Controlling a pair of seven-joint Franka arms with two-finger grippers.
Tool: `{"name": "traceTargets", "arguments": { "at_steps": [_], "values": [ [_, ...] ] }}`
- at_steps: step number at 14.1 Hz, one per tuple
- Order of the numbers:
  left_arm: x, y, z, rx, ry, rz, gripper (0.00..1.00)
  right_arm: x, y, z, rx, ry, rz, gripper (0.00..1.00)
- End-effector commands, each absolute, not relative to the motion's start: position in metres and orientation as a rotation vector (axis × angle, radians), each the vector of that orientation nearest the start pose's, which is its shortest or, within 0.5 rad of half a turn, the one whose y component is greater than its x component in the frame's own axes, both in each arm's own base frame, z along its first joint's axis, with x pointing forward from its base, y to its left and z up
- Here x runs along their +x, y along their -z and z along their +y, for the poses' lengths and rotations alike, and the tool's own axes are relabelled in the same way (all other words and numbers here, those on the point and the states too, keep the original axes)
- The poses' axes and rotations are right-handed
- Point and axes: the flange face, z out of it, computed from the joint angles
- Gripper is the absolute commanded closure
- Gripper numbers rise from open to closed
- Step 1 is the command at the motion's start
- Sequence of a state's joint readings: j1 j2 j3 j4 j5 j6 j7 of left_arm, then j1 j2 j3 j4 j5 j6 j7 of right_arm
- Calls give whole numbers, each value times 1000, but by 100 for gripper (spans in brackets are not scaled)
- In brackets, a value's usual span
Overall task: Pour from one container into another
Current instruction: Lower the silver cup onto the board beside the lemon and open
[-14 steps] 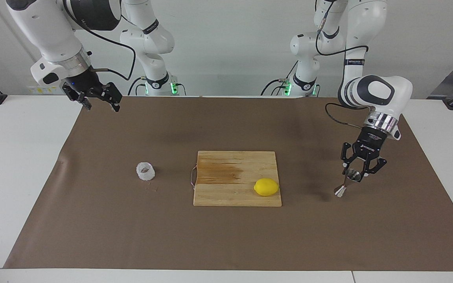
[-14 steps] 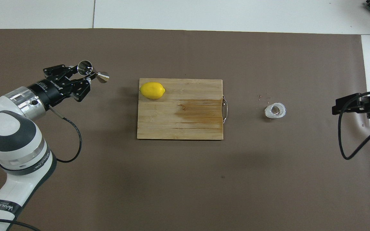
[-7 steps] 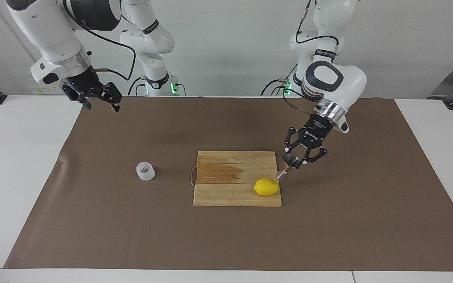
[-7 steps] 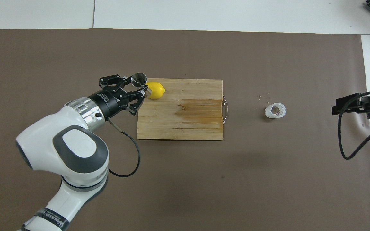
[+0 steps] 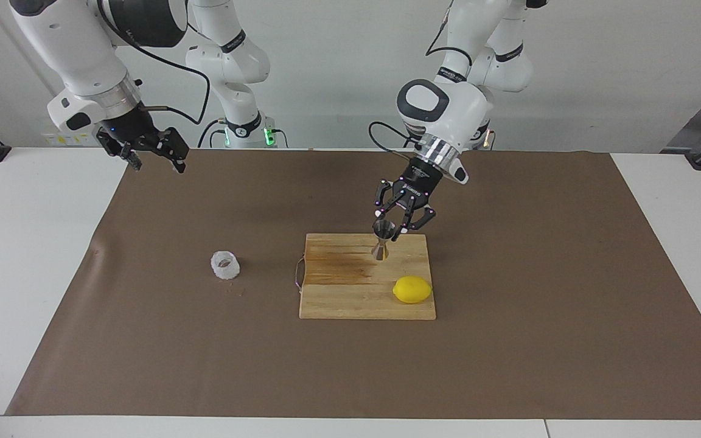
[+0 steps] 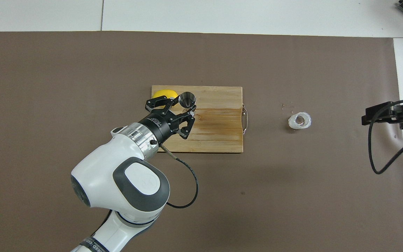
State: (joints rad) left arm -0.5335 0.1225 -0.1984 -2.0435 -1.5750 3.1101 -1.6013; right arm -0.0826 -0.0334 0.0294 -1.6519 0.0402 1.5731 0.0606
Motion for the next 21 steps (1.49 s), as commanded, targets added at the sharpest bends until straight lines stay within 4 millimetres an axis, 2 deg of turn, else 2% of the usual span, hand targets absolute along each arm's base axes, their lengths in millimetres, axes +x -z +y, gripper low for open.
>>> {"name": "traceTargets", "arguments": {
  "at_steps": [1,2,5,6,8,9,15,16,17,21],
  "values": [
    [494,-402,-372,721,487,2093,100,535,-607,-25,-3074,-74,146,0],
    [493,-398,-381,717,486,2097,100,535,-607,-25,-3074,-74,146,0],
    [495,-389,-383,723,483,2109,100,535,-607,-25,-3074,-74,146,0],
    [498,-387,-391,723,489,2104,100,535,-607,-25,-3074,-74,146,0],
    [504,-372,-400,712,458,2116,100,535,-607,-25,-3074,-74,146,0],
    [501,-367,-407,732,446,2116,100,535,-607,-25,-3074,-74,146,0],
    [498,-355,-407,747,421,2131,100,535,-607,-25,-3074,-74,146,0],
    [493,-353,-413,763,422,2129,100,535,-607,-25,-3074,-74,146,0],
    [487,-353,-419,784,406,2119,100,535,-607,-25,-3074,-74,146,0],
    [488,-355,-416,785,364,2110,100,535,-607,-25,-3074,-74,146,0]
  ]
}}
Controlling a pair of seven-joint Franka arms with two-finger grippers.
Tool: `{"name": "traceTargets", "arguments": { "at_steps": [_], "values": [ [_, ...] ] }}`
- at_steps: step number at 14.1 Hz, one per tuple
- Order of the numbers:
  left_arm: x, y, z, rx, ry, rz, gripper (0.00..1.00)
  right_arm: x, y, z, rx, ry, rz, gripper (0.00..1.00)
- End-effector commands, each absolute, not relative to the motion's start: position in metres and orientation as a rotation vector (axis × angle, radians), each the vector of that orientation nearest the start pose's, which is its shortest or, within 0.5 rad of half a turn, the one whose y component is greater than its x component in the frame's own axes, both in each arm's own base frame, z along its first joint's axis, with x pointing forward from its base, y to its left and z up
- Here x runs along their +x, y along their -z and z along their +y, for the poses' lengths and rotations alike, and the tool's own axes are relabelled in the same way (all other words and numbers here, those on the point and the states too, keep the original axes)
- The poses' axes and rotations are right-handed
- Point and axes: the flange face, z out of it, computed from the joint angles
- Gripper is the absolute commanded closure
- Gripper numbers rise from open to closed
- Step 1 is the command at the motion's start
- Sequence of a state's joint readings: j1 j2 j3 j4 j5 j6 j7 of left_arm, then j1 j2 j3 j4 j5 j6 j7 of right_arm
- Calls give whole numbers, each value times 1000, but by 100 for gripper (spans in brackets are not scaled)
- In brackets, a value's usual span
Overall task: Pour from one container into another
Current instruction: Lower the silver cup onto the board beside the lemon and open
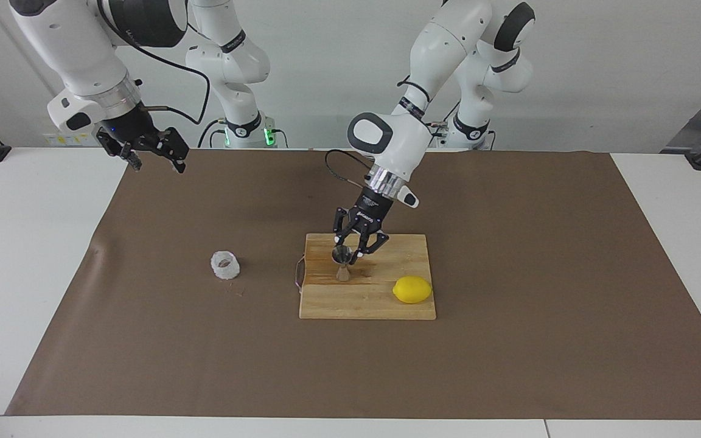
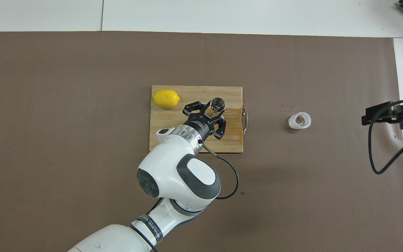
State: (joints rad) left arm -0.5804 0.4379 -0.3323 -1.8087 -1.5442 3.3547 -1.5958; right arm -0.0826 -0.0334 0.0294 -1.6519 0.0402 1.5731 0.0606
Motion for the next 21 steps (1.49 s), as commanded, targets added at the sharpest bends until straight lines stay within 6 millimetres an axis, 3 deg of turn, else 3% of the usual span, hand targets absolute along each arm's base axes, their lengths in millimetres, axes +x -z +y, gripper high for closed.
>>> {"name": "traceTargets", "arguments": {
  "at_steps": [1,8,12,21],
  "values": [
    [488,-356,-416,785,362,2109,100,535,-607,-26,-3076,-74,146,0],
    [487,-351,-414,784,357,2121,99,535,-607,-25,-3074,-74,146,0],
    [485,-347,-411,785,355,2131,93,535,-607,-25,-3074,-74,146,0],
    [490,-346,-406,774,361,2138,32,535,-607,-25,-3074,-74,146,0]
  ]
}}
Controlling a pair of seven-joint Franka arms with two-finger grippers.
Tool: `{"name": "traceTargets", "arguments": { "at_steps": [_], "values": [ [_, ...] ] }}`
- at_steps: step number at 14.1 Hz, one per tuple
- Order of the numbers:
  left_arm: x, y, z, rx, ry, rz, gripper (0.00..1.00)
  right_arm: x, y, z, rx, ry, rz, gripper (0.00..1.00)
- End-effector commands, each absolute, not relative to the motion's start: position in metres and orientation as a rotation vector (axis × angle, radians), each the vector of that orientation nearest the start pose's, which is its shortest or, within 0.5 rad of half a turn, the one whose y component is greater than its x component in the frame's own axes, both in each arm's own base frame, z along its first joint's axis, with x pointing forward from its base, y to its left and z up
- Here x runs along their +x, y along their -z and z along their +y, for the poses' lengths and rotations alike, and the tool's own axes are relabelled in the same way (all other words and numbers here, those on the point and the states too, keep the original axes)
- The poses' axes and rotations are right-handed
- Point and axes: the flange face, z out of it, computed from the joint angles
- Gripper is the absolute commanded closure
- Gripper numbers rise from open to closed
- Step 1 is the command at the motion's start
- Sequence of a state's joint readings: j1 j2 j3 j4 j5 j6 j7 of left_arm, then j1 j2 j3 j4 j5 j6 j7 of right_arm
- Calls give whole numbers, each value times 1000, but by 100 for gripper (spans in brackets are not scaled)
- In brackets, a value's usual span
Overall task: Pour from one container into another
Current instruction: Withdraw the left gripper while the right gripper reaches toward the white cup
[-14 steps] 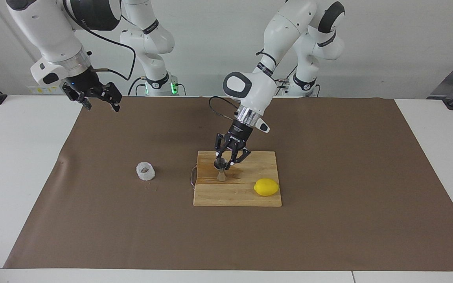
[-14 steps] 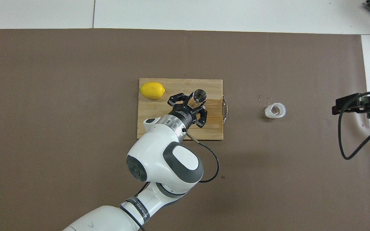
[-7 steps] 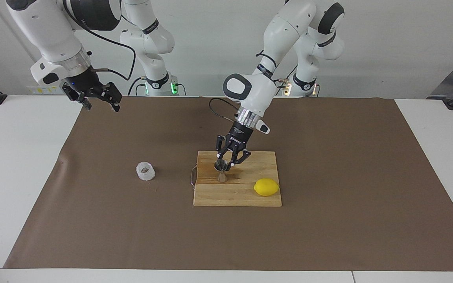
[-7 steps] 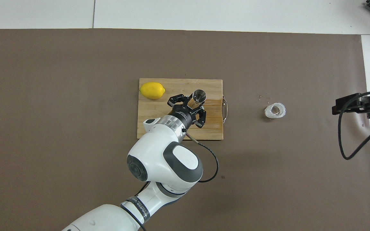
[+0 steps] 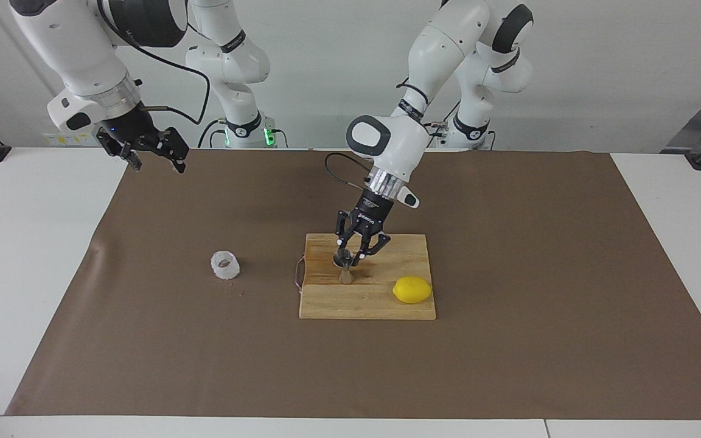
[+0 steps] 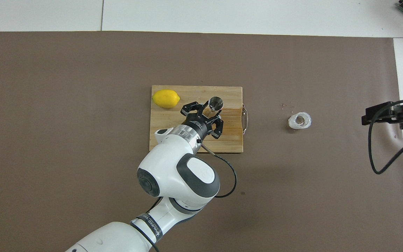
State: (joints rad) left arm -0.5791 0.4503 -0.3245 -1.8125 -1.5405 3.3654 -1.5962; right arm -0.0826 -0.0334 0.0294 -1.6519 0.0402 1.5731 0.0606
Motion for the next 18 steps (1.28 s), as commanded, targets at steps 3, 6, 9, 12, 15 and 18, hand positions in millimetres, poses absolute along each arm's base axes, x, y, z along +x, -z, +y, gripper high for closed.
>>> {"name": "traceTargets", "arguments": {
  "at_steps": [3,6,9,12,15,18],
  "values": [
    [490,-347,-406,774,363,2137,25,535,-607,-25,-3074,-74,146,0],
    [489,-360,-406,767,366,2117,0,535,-607,-25,-3074,-74,146,0],
    [481,-394,-404,765,369,2066,0,535,-607,-25,-3074,-74,146,0],
    [481,-406,-398,860,311,2004,0,531,-606,-24,-3073,-118,119,0],
    [494,-407,-387,906,355,1983,0,522,-606,-36,-3059,-169,-90,0],
    [518,-411,-368,915,455,1973,0,521,-603,-52,-3011,-148,-438,0]
  ]
}}
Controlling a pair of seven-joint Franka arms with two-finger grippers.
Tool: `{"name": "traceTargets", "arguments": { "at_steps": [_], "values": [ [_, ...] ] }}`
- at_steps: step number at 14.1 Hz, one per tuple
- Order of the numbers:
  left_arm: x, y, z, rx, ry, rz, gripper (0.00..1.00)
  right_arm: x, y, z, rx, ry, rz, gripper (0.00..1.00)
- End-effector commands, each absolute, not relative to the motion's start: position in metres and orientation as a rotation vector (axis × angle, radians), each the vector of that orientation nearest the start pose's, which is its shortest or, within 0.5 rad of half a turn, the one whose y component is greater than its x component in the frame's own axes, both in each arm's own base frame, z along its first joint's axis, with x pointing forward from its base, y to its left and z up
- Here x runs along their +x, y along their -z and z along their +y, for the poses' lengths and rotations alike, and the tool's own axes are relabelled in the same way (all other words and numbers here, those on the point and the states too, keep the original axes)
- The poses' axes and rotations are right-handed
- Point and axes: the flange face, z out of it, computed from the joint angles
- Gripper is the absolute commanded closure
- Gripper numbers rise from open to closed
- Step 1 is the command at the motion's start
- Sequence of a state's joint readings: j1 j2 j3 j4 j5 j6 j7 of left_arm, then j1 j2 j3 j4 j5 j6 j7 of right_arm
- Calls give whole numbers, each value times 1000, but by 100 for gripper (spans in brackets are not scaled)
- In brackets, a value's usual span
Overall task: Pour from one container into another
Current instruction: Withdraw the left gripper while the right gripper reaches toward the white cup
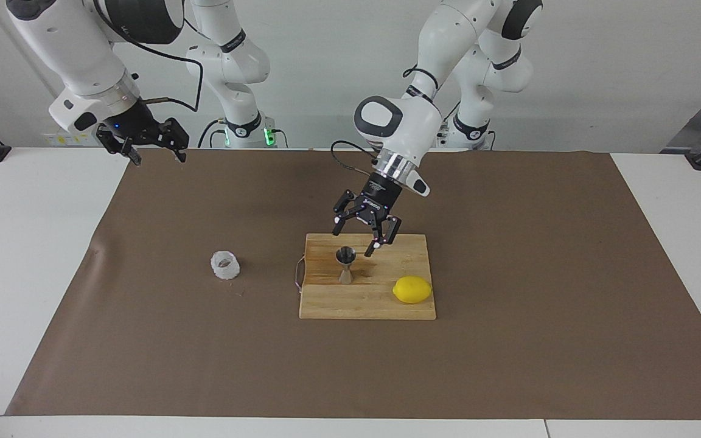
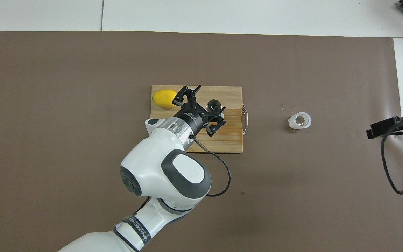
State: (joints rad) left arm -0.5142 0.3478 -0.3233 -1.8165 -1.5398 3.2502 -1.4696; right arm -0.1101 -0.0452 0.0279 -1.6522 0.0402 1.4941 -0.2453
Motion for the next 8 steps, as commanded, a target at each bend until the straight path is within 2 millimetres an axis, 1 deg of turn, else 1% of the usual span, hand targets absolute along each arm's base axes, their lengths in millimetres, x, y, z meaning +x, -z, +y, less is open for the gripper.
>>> {"name": "traceTargets", "arguments": {
  "at_steps": [1,3,5,7,8],
  "values": [
    [524,-412,-363,921,490,1967,0,521,-600,-58,-2996,-119,-542,0],
    [537,-417,-351,946,544,1946,0,521,-592,-69,-2973,-22,-743,0],
    [558,-426,-329,1013,617,1904,0,520,-577,-73,-2946,36,-897,0],
    [561,-432,-326,1088,614,1871,0,523,-564,-73,-2916,84,-1027,0],
    [564,-432,-323,1136,599,1859,0,524,-552,-73,-2865,102,-1070,0]
  ]
}}
